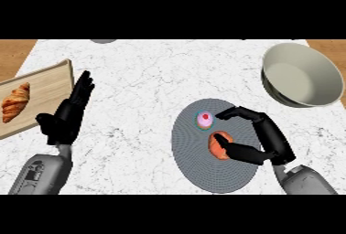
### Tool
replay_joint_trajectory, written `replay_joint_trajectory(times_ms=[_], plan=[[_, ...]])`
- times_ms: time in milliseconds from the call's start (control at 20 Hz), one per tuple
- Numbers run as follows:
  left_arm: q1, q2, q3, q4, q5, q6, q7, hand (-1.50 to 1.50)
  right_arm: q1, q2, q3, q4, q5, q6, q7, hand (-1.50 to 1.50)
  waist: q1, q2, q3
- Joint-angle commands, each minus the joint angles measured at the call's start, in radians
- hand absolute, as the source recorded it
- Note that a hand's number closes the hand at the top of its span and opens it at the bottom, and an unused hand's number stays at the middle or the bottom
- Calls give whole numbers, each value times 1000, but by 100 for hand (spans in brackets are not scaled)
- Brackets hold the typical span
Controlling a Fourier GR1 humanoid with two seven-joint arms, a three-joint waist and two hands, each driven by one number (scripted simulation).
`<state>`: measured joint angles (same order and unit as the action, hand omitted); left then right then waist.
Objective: Pick the squash from the placemat and place it in the bowl
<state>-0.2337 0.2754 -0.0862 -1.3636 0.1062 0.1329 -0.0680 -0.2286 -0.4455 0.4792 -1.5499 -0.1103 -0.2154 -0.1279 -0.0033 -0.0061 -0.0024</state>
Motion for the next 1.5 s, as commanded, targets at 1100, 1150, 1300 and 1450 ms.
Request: replay_joint_trajectory(times_ms=[1100,1150,1300,1450], plan=[[87,-86,-49,-168,-27,2,136,0,173,-89,-37,-355,252,-35,417,-150,11,6,2],[93,-120,-79,-181,-52,36,143,0,140,-52,14,-332,304,-50,495,-150,15,6,1],[21,-122,-45,-117,-54,36,150,0,111,-57,-1,-276,269,36,515,-150,5,8,2],[81,-136,-63,-153,-58,25,125,0,146,-56,10,-252,289,81,513,-150,5,6,2]])
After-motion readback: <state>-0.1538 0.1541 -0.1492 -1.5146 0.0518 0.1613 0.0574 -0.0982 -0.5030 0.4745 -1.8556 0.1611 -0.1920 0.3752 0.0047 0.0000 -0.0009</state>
